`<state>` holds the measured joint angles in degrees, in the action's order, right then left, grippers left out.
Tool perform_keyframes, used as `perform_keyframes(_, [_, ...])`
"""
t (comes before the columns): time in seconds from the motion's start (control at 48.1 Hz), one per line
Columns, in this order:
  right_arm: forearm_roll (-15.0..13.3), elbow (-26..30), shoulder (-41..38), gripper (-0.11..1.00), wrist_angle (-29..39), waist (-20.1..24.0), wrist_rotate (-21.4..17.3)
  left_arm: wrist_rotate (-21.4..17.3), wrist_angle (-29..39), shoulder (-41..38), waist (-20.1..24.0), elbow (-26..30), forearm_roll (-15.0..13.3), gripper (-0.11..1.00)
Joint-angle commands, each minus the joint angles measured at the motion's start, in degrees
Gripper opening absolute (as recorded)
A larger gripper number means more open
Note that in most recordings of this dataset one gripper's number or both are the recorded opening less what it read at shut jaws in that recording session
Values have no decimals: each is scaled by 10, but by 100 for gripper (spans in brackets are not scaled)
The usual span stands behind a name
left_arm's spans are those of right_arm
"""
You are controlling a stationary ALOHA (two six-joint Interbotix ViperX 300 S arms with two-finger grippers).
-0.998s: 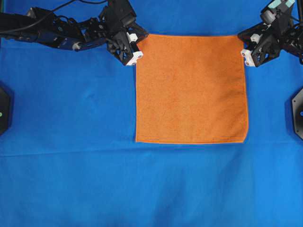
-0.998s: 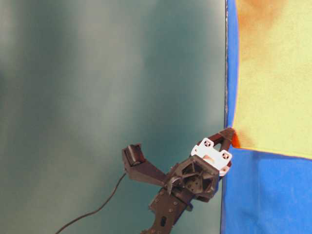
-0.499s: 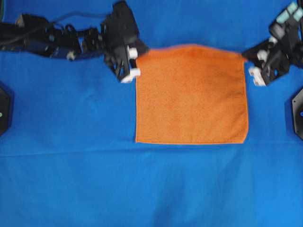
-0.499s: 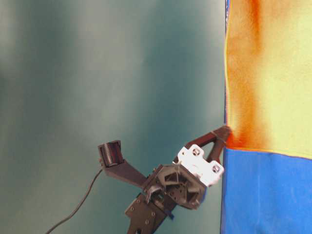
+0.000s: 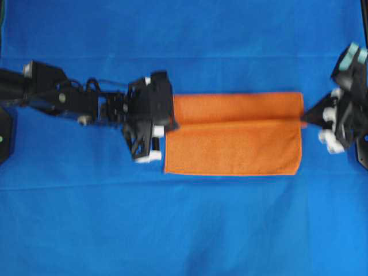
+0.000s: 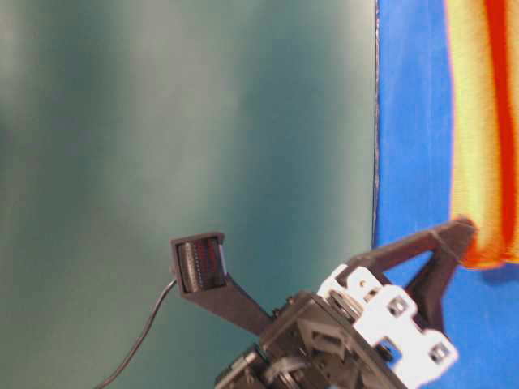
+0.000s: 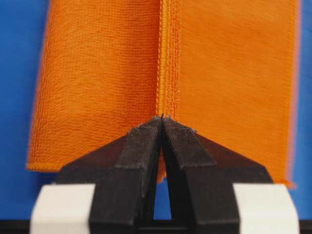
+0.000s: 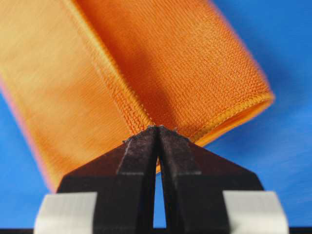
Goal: Fold the orange towel.
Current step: 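Pull both held corners down toward the bottom edge, folding the towel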
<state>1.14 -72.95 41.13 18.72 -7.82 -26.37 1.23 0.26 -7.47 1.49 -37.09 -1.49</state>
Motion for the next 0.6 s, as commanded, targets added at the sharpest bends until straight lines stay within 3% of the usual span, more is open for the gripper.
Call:
perform_keyframes(0.0, [2, 5, 0, 1, 3, 42, -16, 7, 2, 14, -24, 1, 2, 1])
perform_keyframes(0.208, [2, 4, -11, 1, 2, 100, -54, 23, 2, 13, -54, -7, 1, 1])
perform_keyframes(0.582, [6, 13, -87, 1, -26, 162, -69, 25, -3, -9, -59, -11, 1, 1])
